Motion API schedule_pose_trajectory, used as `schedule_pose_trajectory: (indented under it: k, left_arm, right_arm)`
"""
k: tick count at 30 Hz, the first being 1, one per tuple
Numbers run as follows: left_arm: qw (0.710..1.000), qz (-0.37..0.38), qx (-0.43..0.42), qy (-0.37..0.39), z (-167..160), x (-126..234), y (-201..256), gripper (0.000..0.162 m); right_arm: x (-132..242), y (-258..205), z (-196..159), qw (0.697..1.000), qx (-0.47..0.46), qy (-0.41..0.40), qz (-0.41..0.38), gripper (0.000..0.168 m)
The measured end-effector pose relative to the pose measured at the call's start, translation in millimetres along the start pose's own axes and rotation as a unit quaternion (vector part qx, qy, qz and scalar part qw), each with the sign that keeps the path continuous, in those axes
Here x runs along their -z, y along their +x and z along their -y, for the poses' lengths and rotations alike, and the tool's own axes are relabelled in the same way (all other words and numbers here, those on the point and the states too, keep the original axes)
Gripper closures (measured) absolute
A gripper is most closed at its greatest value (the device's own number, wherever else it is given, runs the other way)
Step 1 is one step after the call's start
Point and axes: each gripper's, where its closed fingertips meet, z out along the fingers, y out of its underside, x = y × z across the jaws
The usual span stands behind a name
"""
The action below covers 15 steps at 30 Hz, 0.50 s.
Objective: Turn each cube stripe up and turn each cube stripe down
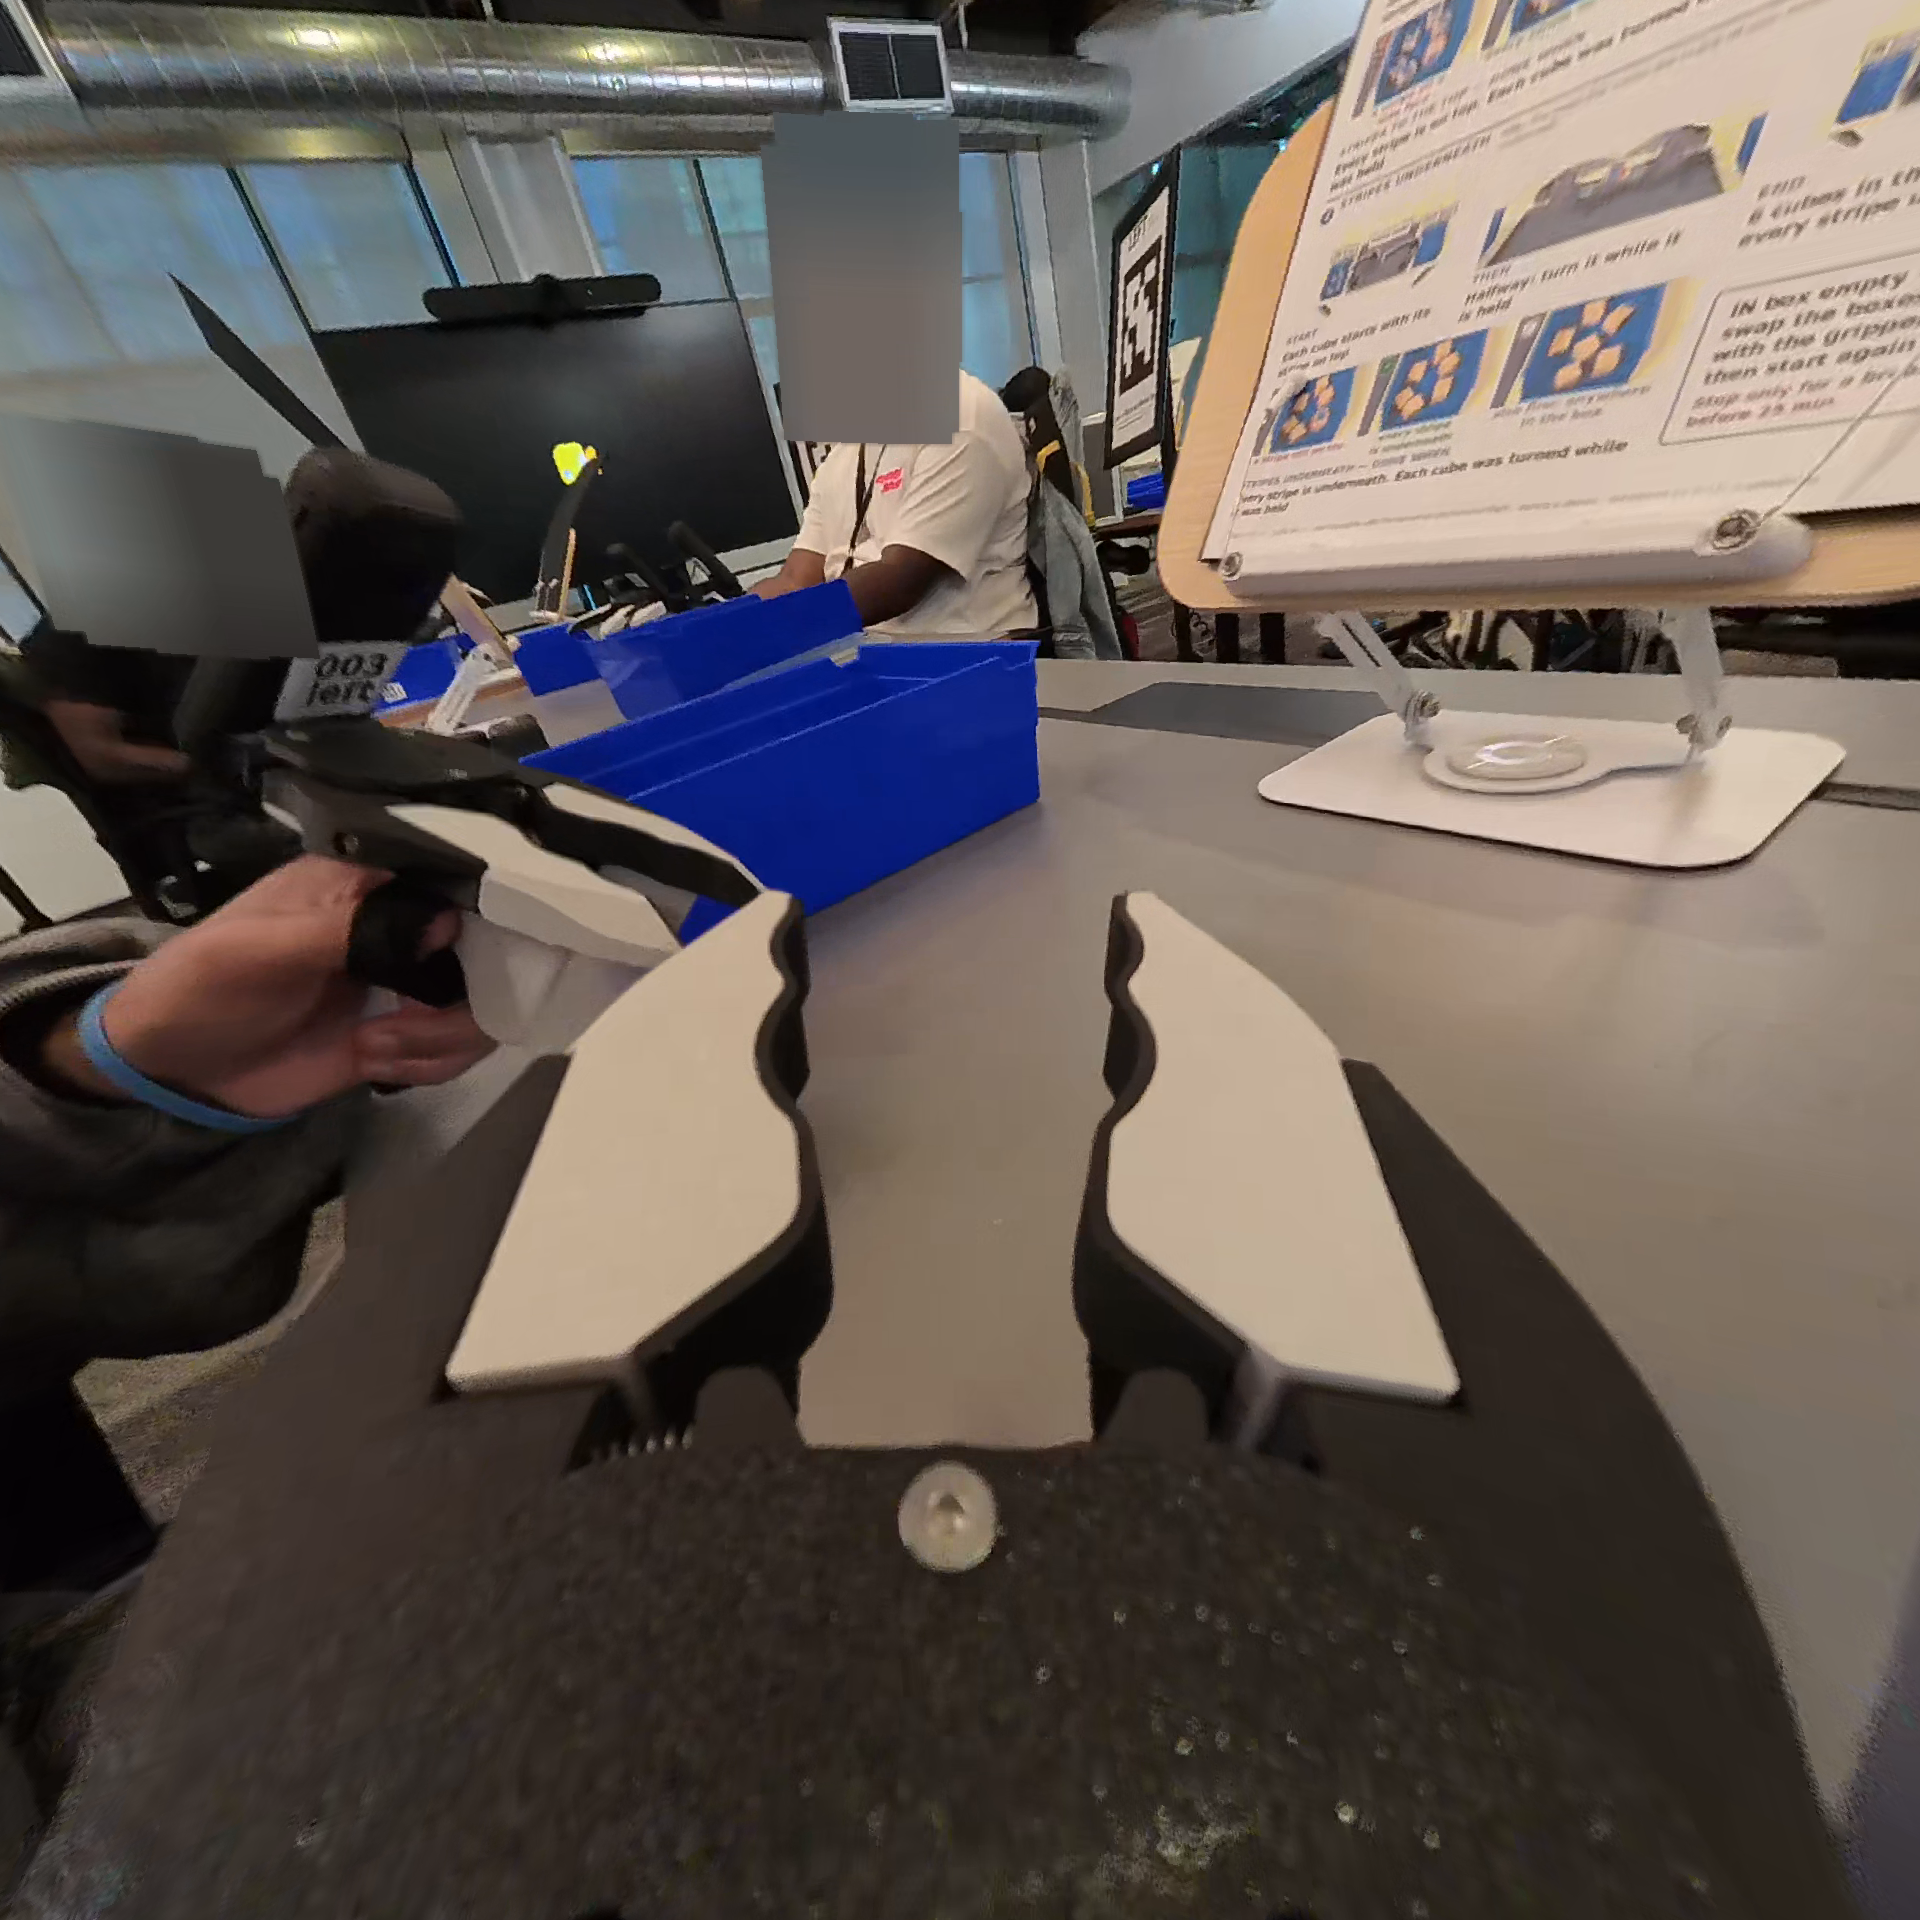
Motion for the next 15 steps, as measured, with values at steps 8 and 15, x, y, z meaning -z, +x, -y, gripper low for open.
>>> schedule_pose_trajectory:
  k: [8,15]
  left_arm:
    - [1.000,0.020,0.000,0.023,67.5,84.2,-33.1,0.099]
    - [0.943,0.256,0.134,-0.166,51.1,101.2,-249.8,0.101]
  right_arm:
    - [-6.1,-9.0,-11.3,1.000,0.006,-0.020,0.017,0.118]
    - [-4.6,-11.2,-8.1,0.999,-0.004,-0.018,0.026,0.121]
